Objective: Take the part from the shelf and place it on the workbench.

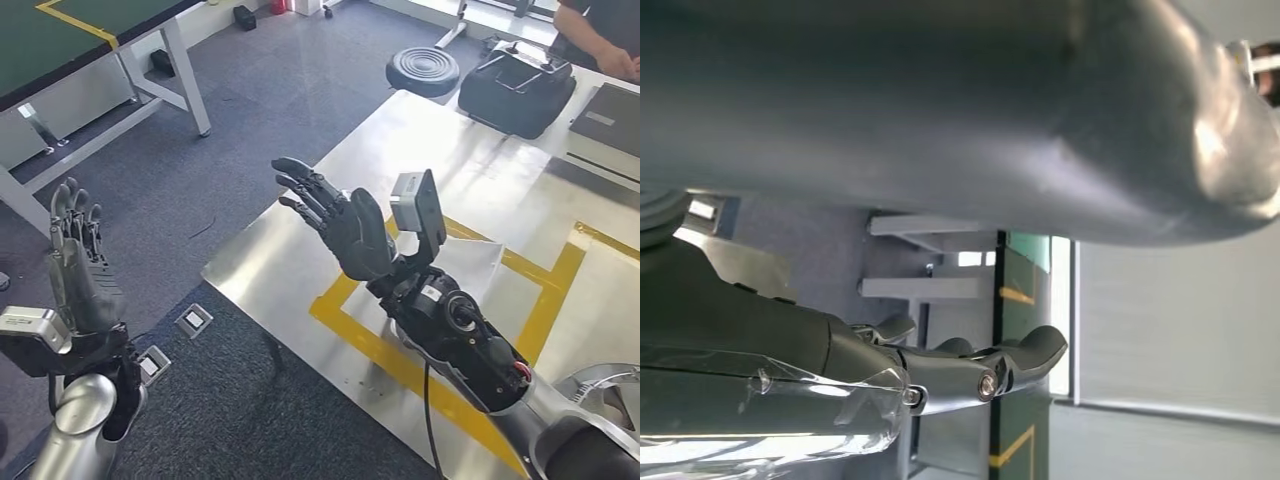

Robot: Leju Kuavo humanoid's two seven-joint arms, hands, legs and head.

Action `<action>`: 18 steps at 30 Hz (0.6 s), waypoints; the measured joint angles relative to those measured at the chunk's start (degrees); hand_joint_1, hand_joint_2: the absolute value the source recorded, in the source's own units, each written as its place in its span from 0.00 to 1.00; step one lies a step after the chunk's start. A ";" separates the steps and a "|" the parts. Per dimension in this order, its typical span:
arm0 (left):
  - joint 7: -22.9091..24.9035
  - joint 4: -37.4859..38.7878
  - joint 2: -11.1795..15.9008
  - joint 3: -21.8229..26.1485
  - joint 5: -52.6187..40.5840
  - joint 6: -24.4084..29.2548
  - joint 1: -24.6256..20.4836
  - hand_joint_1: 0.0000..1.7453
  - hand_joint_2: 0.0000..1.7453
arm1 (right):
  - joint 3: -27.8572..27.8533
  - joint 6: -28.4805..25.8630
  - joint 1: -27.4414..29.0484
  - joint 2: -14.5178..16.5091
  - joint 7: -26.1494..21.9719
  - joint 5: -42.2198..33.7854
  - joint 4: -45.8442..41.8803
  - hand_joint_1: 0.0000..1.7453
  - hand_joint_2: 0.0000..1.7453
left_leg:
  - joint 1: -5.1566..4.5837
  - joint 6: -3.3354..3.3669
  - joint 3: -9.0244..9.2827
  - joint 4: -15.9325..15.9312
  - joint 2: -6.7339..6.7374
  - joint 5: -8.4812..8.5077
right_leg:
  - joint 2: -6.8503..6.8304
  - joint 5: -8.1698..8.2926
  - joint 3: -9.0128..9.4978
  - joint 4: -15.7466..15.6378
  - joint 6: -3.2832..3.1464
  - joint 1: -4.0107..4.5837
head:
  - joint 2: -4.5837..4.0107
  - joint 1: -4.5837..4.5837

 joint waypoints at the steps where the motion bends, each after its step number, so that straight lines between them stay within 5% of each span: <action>1: 0.12 -0.14 -0.04 0.00 -0.02 -0.14 0.03 0.00 0.00 | -0.03 -0.04 0.03 -0.16 0.14 -0.09 -0.28 0.00 0.00 | 0.22 0.29 0.43 -0.23 -0.53 -0.04 | 1.43 -1.52 -1.34 3.03 0.11 -0.10 | 0.00 0.23; 3: 0.34 -0.20 -0.15 0.00 -0.03 -0.35 0.12 0.00 0.00 | -0.04 -0.09 0.23 -0.48 0.37 -0.31 -0.62 0.00 0.00 | 0.20 0.72 0.90 -0.26 -1.77 -0.24 | 3.34 -4.64 -5.41 11.31 0.28 -0.11 | 0.00 0.62; 5: 0.46 -0.20 -0.19 0.00 -0.03 -0.50 0.35 0.00 0.00 | -0.05 -0.27 0.55 -0.75 0.57 -0.51 -0.88 0.00 0.00 | 0.19 0.78 1.20 -0.22 -3.31 -0.40 | 3.74 -4.75 -8.28 15.32 0.46 -0.13 | 0.00 0.78; 7: 0.61 -0.22 -0.20 0.00 -0.04 -0.69 0.48 0.00 0.00 | -0.10 -0.49 0.69 -0.94 0.82 -0.73 -1.23 0.00 0.00 | 0.25 0.61 1.56 -0.06 -4.97 -0.60 | 4.34 -0.62 -7.13 10.69 0.37 -0.21 | 0.00 0.94; 9: 0.78 -0.28 -0.21 0.00 -0.09 -0.82 0.48 0.00 0.00 | -0.18 -0.57 0.68 -1.13 1.00 -0.89 -1.52 0.00 0.00 | 0.31 0.26 1.59 0.34 -6.46 -0.88 | 7.02 3.46 -4.22 2.82 0.09 -0.46 | 0.00 1.07; 11: 0.97 -0.37 -0.22 0.00 -0.23 -0.85 0.50 0.00 0.00 | -0.22 -0.50 0.74 -1.27 1.11 -1.02 -1.77 0.00 0.00 | 0.48 -0.35 1.02 0.65 -7.85 -0.81 | 8.91 4.39 -2.46 -0.99 -0.30 -0.50 | 0.00 0.92; 13: 1.21 -0.47 -0.17 0.00 -0.38 -0.85 0.69 0.00 0.00 | -0.26 -0.34 0.74 -1.28 1.18 -1.32 -1.94 0.00 0.00 | 0.71 -1.08 0.48 0.64 -9.18 -0.48 | 7.91 4.36 -1.80 -1.69 -0.85 -0.45 | 0.00 0.82; 15: 1.38 -0.63 -0.10 0.00 -0.50 -0.82 0.79 0.00 0.00 | -0.36 -0.11 0.62 -1.31 1.22 -1.59 -1.98 0.00 0.00 | 0.56 -1.68 -0.28 2.14 -7.48 -1.44 | 6.38 4.68 -1.27 -2.41 -1.48 -0.60 | 0.00 0.62; 18: 1.49 -0.86 -0.02 0.00 -0.65 -0.81 0.82 0.00 0.00 | -0.59 0.19 0.61 -1.35 1.25 -1.73 -2.10 0.00 0.00 | 0.87 -2.52 -5.22 12.13 -2.61 -6.09 | 4.03 4.78 -0.86 -2.90 -1.99 -0.36 | 0.00 -0.18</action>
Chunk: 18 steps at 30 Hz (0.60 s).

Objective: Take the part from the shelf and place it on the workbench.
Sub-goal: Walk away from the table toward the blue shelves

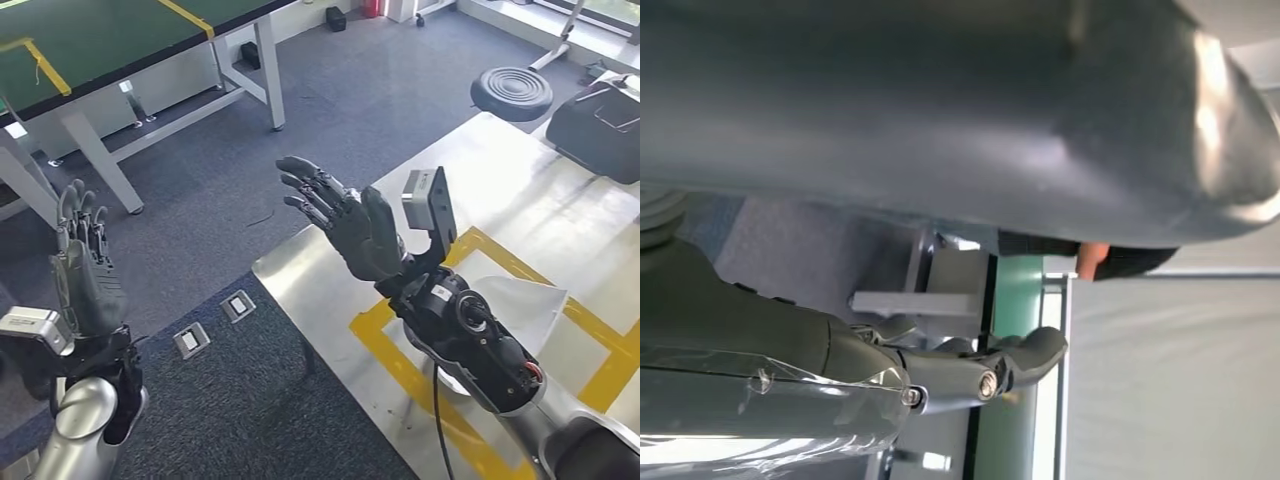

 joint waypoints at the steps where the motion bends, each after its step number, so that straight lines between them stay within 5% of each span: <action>1: 0.04 -0.03 0.02 0.00 -0.03 0.00 0.14 0.00 0.00 | -0.02 0.05 0.04 0.00 0.04 -0.03 -0.03 0.00 0.00 | 0.29 -0.24 -1.89 3.41 0.55 -1.04 | -0.79 -0.07 0.01 0.01 -0.05 0.07 | 0.00 -0.04; 3: 0.12 -0.04 0.09 0.00 -0.08 0.00 0.36 0.00 0.00 | -0.03 0.08 0.10 0.00 0.10 -0.07 -0.04 0.00 0.00 | 0.75 -0.53 -2.82 4.46 1.02 -0.26 | -2.36 -0.29 0.09 0.01 -0.05 0.12 | 0.00 -0.03; 6: 0.16 -0.11 0.16 0.00 -0.12 -0.01 0.36 0.00 0.00 | -0.11 0.08 0.08 0.00 0.11 -0.07 -0.11 0.00 0.00 | 0.61 -0.30 3.17 -7.01 3.66 4.76 | -4.20 -0.82 0.57 0.01 0.38 0.34 | 0.00 -0.07; 8: 0.16 -0.19 0.17 0.00 -0.13 -0.07 0.28 0.00 0.00 | -0.30 0.06 0.06 -0.02 0.08 -0.03 -0.20 0.00 0.00 | 0.02 0.28 5.58 -11.54 5.19 5.64 | -5.12 -1.27 0.94 -0.03 0.94 0.61 | 0.00 0.08; 11: 0.17 -0.28 0.21 0.00 -0.12 -0.15 0.23 0.00 0.00 | -0.49 -0.02 0.12 -0.07 0.05 0.04 -0.27 0.00 0.00 | -0.25 1.17 5.97 -12.15 3.68 5.37 | -6.12 -2.02 1.49 -0.07 1.86 0.46 | 0.00 0.24; 13: 0.18 -0.41 0.16 0.00 -0.14 -0.16 0.05 0.00 0.00 | -0.68 -0.04 0.16 -0.20 0.03 0.04 -0.32 0.00 0.00 | 0.02 1.92 6.64 -12.66 2.50 5.43 | -4.11 -4.15 0.41 2.99 2.18 0.15 | 0.00 0.44; 16: 0.19 -0.48 0.03 0.00 -0.12 -0.32 -0.01 0.00 0.00 | -0.95 -0.09 0.54 -0.40 0.03 0.04 -0.34 0.00 0.00 | 0.03 2.60 7.09 -12.77 0.57 5.27 | -0.65 -9.21 -5.57 14.98 2.29 0.17 | 0.00 1.14; 18: 0.19 -0.48 -0.02 0.00 -0.10 -0.53 0.11 0.00 0.00 | -0.99 -0.19 0.87 -0.51 0.08 0.04 -0.32 0.00 0.00 | -0.10 2.67 7.21 -12.66 -1.07 5.13 | -0.25 -8.62 -7.72 17.64 2.28 0.21 | 0.00 1.39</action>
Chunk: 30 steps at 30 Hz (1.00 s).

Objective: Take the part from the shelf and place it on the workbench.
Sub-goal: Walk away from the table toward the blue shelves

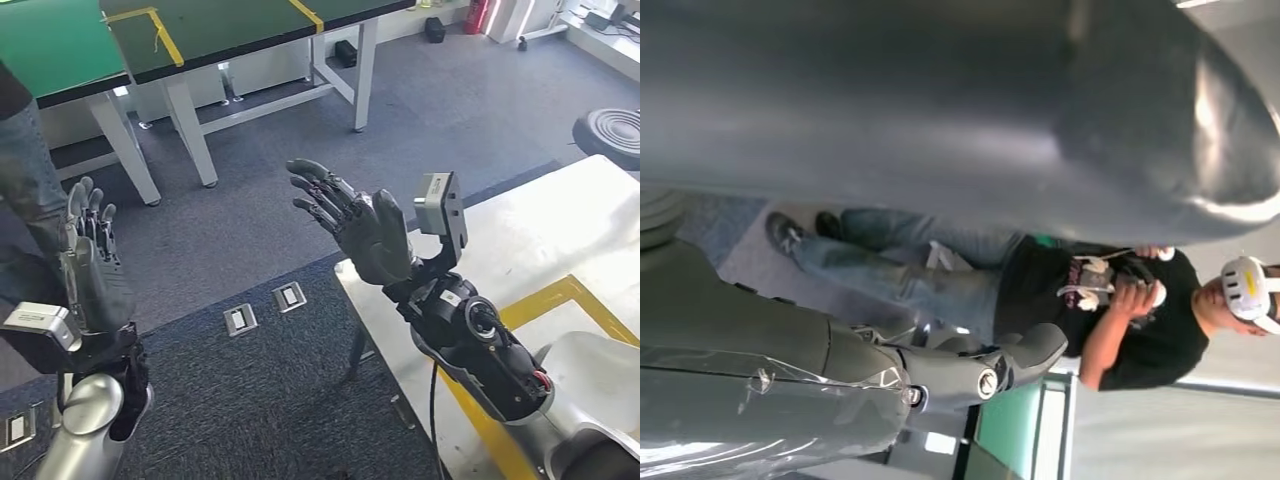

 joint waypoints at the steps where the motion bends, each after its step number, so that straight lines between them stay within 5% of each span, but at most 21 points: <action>1: 0.00 0.00 -0.02 0.00 0.01 -0.09 0.02 0.00 0.00 | -0.05 -0.07 0.08 -0.04 0.02 0.00 0.01 0.00 0.00 | -0.02 -0.06 0.11 0.13 -0.88 -0.11 | 0.22 2.05 0.52 -2.15 -0.09 -0.03 | 0.00 0.16; 4: 0.01 0.00 -0.10 0.00 0.05 -0.22 -0.03 0.00 0.00 | -0.25 -0.17 0.11 -0.05 0.04 0.00 0.07 0.00 0.00 | -0.02 -0.61 0.07 0.96 -3.20 -0.64 | 3.55 8.08 4.79 -13.27 -0.44 -0.38 | 0.00 0.51; 6: 0.01 0.00 -0.14 0.00 0.15 -0.29 -0.02 0.00 0.00 | -0.31 -0.16 0.12 -0.05 0.05 0.00 0.14 0.00 0.00 | 0.14 -1.22 -0.58 1.26 -4.47 -0.51 | 4.87 8.25 6.14 -15.93 -0.72 -0.37 | 0.00 0.44; 8: 0.00 -0.02 -0.10 0.00 0.25 -0.32 0.10 0.00 0.00 | -0.31 -0.08 0.03 -0.05 0.04 0.00 0.16 0.00 0.00 | 0.33 -1.86 -1.03 1.25 -5.53 -0.35 | 3.62 8.32 6.64 -16.53 -1.13 -0.34 | 0.00 0.43; 10: -0.03 -0.06 -0.05 0.00 0.25 -0.32 0.05 0.00 0.00 | -0.32 0.01 -0.15 -0.05 0.01 0.00 0.17 0.00 0.00 | 0.17 -2.40 -2.07 3.40 -3.58 -1.73 | 2.14 8.55 7.20 -17.23 -1.71 -0.53 | 0.00 0.00; 12: -0.05 -0.08 -0.04 0.00 0.23 -0.31 -0.03 0.00 0.00 | -0.32 0.06 -0.26 -0.05 -0.03 0.01 0.20 0.00 0.00 | 0.25 -2.98 -5.51 10.18 0.06 -4.85 | 0.61 8.56 7.54 -17.60 -2.18 -0.45 | 0.00 -0.73; 14: -0.04 -0.07 -0.01 0.00 0.24 -0.32 0.12 0.00 0.00 | -0.31 0.10 -0.29 -0.05 -0.04 0.02 0.33 0.00 0.00 | 0.63 -3.47 -9.49 17.19 1.59 -6.92 | -1.05 8.39 7.61 -17.62 -2.35 -0.36 | 0.00 -1.11; 15: -0.04 -0.07 0.03 0.00 0.24 -0.34 0.20 0.00 0.00 | -0.30 0.09 -0.29 -0.05 -0.02 0.02 0.42 0.00 0.00 | 0.79 -3.61 -10.21 18.08 1.87 -6.60 | -1.84 8.28 7.66 -17.62 -2.34 -0.37 | 0.00 -1.20; 17: -0.04 -0.07 0.08 0.00 0.23 -0.41 0.22 0.00 0.00 | -0.30 0.09 -0.32 -0.05 0.01 0.02 0.54 0.00 0.00 | 0.98 -3.64 -7.87 12.94 2.73 -3.31 | -3.25 7.98 7.99 -17.62 -2.17 -0.41 | 0.00 -1.34; 19: -0.04 -0.07 0.08 0.00 0.22 -0.49 0.06 0.00 0.00 | -0.32 0.09 -0.41 -0.05 0.01 0.02 0.55 0.00 0.00 | 0.63 -3.22 -3.54 4.59 5.38 -0.23 | -4.39 7.52 8.47 -17.60 -1.75 -0.23 | 0.00 -1.43; 21: -0.04 -0.07 0.07 0.00 0.22 -0.51 -0.11 0.00 0.00 | -0.34 0.09 -0.50 -0.05 0.04 0.02 0.57 0.00 0.00 | 0.05 -2.56 -1.63 0.92 6.78 0.38 | -5.34 7.06 8.88 -17.63 -1.19 0.10 | 0.00 -1.25; 23: -0.04 -0.07 0.09 0.00 0.22 -0.51 -0.15 0.00 0.00 | -0.34 0.09 -0.54 -0.05 0.08 0.03 0.58 0.00 0.00 | -0.08 -1.93 -1.40 0.69 5.48 0.25 | -6.21 6.59 9.36 -17.76 -0.58 0.12 | 0.00 -0.95; 25: -0.04 -0.09 0.07 0.00 0.15 -0.55 -0.30 0.00 0.00 | -0.39 0.09 -0.59 -0.07 0.11 0.06 0.59 0.00 0.00 | 0.18 -1.25 -0.81 0.30 4.20 0.21 | -4.38 5.04 8.98 -15.96 -0.13 -0.20 | 0.00 -0.68; 27: -0.04 -0.09 -0.08 0.00 0.03 -0.64 -0.48 0.00 0.00 | -0.46 0.09 -0.58 -0.08 0.19 0.10 0.62 0.00 0.00 | 0.34 -0.66 -0.36 0.11 2.91 0.12 | -1.20 1.67 5.89 -9.13 -0.03 -0.36 | 0.00 -0.01; 29: -0.03 -0.09 -0.19 0.00 -0.08 -0.72 -0.42 0.00 0.00 | -0.50 0.09 -0.46 -0.10 0.33 0.15 0.70 0.00 0.00 | 0.24 -0.42 -0.26 0.16 1.38 0.03 | -0.15 -0.97 1.54 -1.18 0.00 -0.24 | 0.00 0.66; 30: -0.03 -0.09 -0.20 0.00 -0.13 -0.74 -0.36 0.00 0.00 | -0.51 0.09 -0.41 -0.11 0.38 0.16 0.78 0.00 0.00 | 0.19 -0.40 -0.20 0.21 0.56 -0.02 | -0.05 -0.77 0.30 0.39 -0.01 -0.17 | 0.00 0.86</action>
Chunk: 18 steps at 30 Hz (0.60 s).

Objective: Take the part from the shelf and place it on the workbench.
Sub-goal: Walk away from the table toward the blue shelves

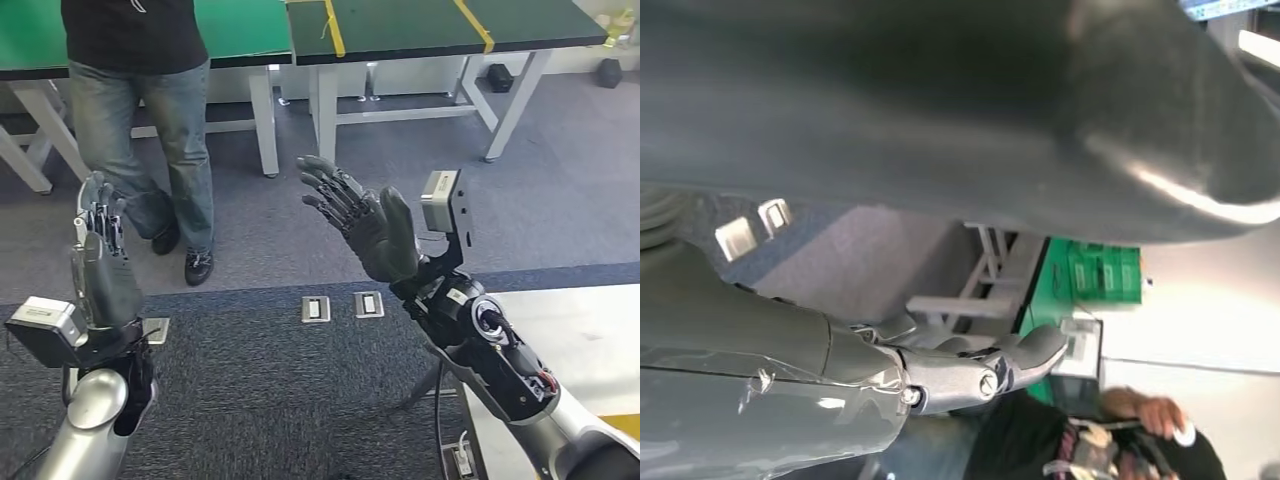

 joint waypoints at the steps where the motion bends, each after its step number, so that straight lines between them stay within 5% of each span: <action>1: 0.01 0.00 0.00 0.00 -0.03 -0.01 0.04 0.00 0.00 | -0.02 0.01 0.02 -0.01 0.03 0.01 0.07 0.00 0.00 | -0.03 -0.01 0.11 0.06 -0.86 -0.06 | 0.09 1.45 -0.13 -0.83 -0.10 0.04 | 0.00 0.17; 4: 0.01 0.00 -0.02 0.00 -0.07 -0.01 0.01 0.00 0.00 | -0.10 0.05 -0.03 -0.01 0.05 0.05 0.19 0.00 0.00 | 0.01 -0.32 0.35 0.50 -3.23 -0.44 | 2.77 8.34 3.79 -11.96 -0.61 -0.11 | 0.00 0.67; 6: 0.04 0.01 -0.03 0.00 -0.07 -0.02 -0.01 0.00 0.00 | -0.19 0.06 -0.08 -0.01 0.05 0.11 0.24 0.00 0.00 | 0.17 -0.85 -0.20 0.86 -4.56 -0.42 | 4.68 9.35 5.73 -16.20 -0.86 -0.14 | 0.00 0.74; 8: 0.08 0.01 -0.01 0.00 -0.08 -0.01 0.05 0.00 0.00 | -0.24 0.06 -0.12 -0.01 0.05 0.13 0.29 0.00 0.00 | 0.35 -1.52 -0.73 0.88 -5.91 -0.10 | 3.94 9.07 6.40 -16.99 -1.16 -0.10 | 0.00 0.74; 9: 0.09 0.01 0.01 0.00 -0.08 -0.01 0.11 0.00 0.00 | -0.25 0.06 -0.15 -0.01 0.05 0.13 0.31 0.00 0.00 | 0.28 -1.82 -0.90 1.08 -5.67 -0.24 | 3.24 9.19 6.59 -17.21 -1.39 -0.15 | 0.00 0.71; 11: 0.09 0.00 0.05 0.00 -0.07 -0.03 -0.01 0.00 0.00 | -0.30 0.04 -0.21 -0.01 0.00 0.14 0.31 0.00 0.00 | 0.04 -2.43 -2.37 4.20 -2.92 -2.06 | 1.76 9.41 7.10 -17.81 -1.97 -0.37 | 0.00 0.10; 13: 0.09 0.00 0.07 0.00 -0.07 -0.04 -0.04 0.00 0.00 | -0.33 0.04 -0.14 -0.01 0.00 0.14 0.31 0.00 0.00 | 0.21 -2.99 -6.07 11.47 0.33 -5.34 | 0.35 9.38 7.30 -17.98 -2.37 -0.23 | 0.00 -0.65; 15: 0.10 0.01 0.10 0.00 -0.07 -0.04 0.15 0.00 0.00 | -0.31 0.04 -0.07 -0.01 0.04 0.15 0.31 0.00 0.00 | 0.57 -3.32 -9.38 17.20 1.26 -6.77 | -1.16 9.18 7.37 -17.97 -2.44 -0.20 | 0.00 -1.06; 16: 0.12 0.01 0.11 0.00 -0.07 -0.04 0.22 0.00 0.00 | -0.31 0.03 -0.05 -0.01 0.04 0.16 0.31 0.00 0.00 | 0.71 -3.41 -9.57 17.14 1.48 -6.03 | -1.89 9.04 7.47 -17.97 -2.40 -0.23 | 0.00 -1.26; 18: 0.17 0.01 0.14 0.00 -0.07 -0.03 0.20 0.00 0.00 | -0.31 -0.01 -0.05 -0.01 0.04 0.19 0.31 0.00 0.00 | 0.81 -3.34 -6.33 10.54 2.61 -2.22 | -3.20 8.67 7.92 -17.97 -2.17 -0.27 | 0.00 -1.57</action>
